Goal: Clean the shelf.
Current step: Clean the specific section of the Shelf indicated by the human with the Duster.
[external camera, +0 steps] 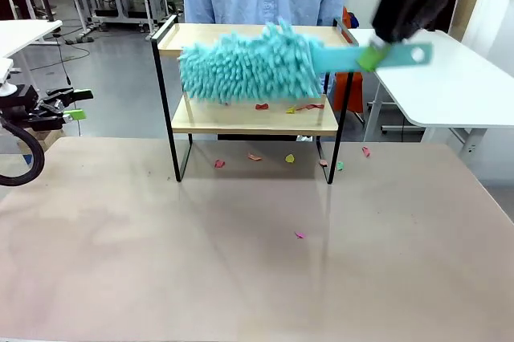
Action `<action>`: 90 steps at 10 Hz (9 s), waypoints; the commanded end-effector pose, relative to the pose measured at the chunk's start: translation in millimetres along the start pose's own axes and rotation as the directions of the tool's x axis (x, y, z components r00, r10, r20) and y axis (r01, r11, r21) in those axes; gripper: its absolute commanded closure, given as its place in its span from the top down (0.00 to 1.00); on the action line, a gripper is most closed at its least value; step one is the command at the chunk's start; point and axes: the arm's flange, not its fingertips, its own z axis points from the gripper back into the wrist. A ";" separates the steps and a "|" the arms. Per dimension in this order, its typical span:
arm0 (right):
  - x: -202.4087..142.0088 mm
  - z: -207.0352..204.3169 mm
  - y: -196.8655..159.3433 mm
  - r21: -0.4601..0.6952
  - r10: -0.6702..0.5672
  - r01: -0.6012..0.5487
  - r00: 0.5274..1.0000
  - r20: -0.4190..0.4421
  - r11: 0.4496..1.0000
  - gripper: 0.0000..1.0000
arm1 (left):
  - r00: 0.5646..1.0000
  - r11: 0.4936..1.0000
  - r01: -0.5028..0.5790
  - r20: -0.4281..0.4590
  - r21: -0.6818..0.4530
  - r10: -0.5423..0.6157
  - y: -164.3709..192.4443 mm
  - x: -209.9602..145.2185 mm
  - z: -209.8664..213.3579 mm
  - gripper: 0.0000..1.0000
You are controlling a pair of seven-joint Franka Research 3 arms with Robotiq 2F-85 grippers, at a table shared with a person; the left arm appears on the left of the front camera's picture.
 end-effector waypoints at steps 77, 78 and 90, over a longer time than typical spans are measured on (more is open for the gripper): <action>67.9 -334.5 120.7 -0.192 -0.573 0.653 0.744 0.345 0.733 0.13 | 1.000 1.000 0.009 -0.005 -0.009 -0.009 -2.2 3.2 -0.6 1.00; 76.7 -347.6 119.5 -0.201 -0.561 0.656 0.738 0.376 0.728 0.13 | 1.000 1.000 0.009 -0.005 -0.009 -0.009 -2.2 3.2 -0.6 1.00; 97.1 -437.0 74.6 -0.252 -0.561 0.625 0.778 0.283 0.739 0.13 | 1.000 1.000 0.009 -0.005 -0.009 -0.009 -2.2 3.2 -0.6 1.00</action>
